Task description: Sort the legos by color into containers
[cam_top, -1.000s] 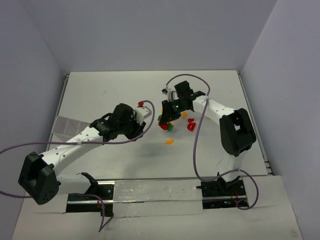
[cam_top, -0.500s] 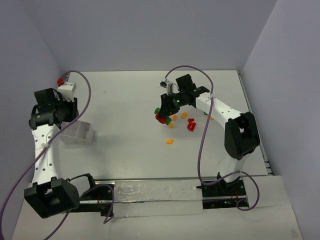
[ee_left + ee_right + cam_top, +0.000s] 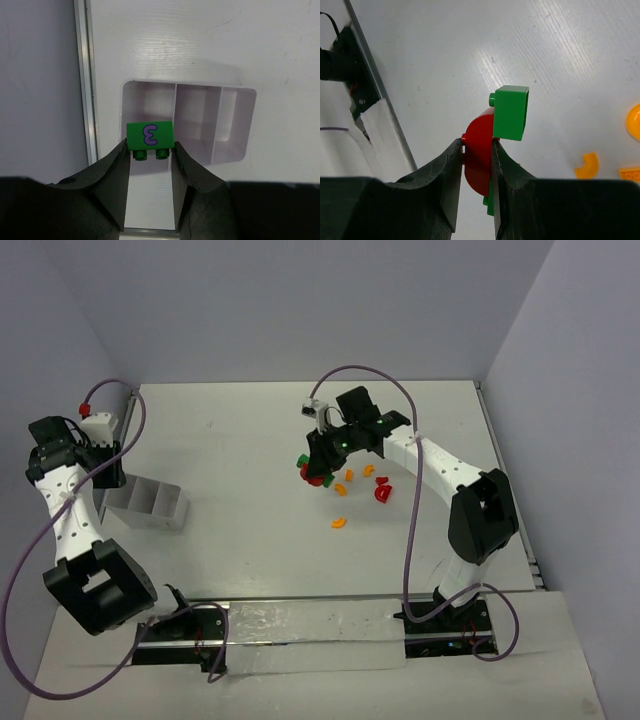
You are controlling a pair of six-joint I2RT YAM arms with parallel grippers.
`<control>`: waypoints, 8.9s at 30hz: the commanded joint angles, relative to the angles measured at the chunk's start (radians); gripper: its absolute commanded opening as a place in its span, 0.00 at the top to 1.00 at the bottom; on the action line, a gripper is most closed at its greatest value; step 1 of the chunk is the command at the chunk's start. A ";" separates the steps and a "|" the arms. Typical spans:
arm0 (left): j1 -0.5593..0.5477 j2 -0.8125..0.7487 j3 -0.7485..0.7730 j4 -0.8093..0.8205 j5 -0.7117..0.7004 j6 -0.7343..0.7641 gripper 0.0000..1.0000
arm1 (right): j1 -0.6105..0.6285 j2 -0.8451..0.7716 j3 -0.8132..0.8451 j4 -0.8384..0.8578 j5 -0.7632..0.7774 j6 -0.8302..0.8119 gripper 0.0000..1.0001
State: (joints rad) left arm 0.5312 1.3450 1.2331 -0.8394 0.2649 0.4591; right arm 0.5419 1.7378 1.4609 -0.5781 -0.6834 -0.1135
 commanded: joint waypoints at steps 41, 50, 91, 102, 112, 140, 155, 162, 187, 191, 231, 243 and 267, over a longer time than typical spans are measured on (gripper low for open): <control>0.018 0.081 0.153 -0.067 0.013 0.054 0.27 | 0.076 -0.068 -0.003 0.034 0.062 -0.100 1.00; -0.111 0.062 0.356 -0.210 0.334 -0.028 0.27 | 0.087 -0.171 -0.123 0.149 -0.010 -0.202 1.00; -0.754 -0.066 -0.150 0.459 0.824 -0.940 0.28 | 0.363 -0.241 -0.008 0.023 0.288 -0.436 1.00; -0.792 -0.034 -0.137 0.450 0.808 -0.933 0.46 | 0.380 -0.228 0.024 0.018 0.303 -0.437 1.00; -0.800 -0.026 -0.124 0.441 0.823 -0.930 0.72 | 0.396 -0.212 0.028 0.017 0.316 -0.443 1.00; -0.371 -0.024 0.132 -0.034 -0.226 -0.209 1.00 | 0.413 -0.016 0.243 0.019 0.266 -0.273 1.00; -0.318 0.057 0.103 -0.021 -0.476 -0.110 0.98 | 0.275 -0.014 0.154 0.150 0.219 -0.136 1.00; -0.313 0.084 0.081 -0.021 -0.500 -0.114 0.91 | 0.226 -0.015 0.143 0.161 0.154 -0.081 1.00; -0.303 0.117 0.045 0.026 -0.592 -0.106 0.39 | 0.187 -0.015 0.156 0.198 0.081 0.008 1.00; -0.303 0.117 0.051 0.023 -0.590 -0.105 0.33 | 0.187 -0.012 0.157 0.207 0.080 0.028 1.00; -1.060 0.115 0.183 0.507 -0.200 -1.068 0.17 | -0.078 0.078 0.142 0.383 0.237 1.532 1.00; -1.061 0.173 0.221 0.494 -0.209 -1.110 0.22 | -0.066 0.065 0.136 0.372 0.268 1.483 1.00; -1.057 0.203 0.170 0.508 -0.109 -1.188 0.45 | -0.054 0.060 0.137 0.388 0.281 1.444 1.00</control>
State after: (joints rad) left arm -0.5228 1.5425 1.4043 -0.3611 0.1252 -0.7049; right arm 0.4782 1.8408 1.5963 -0.2317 -0.4057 1.3414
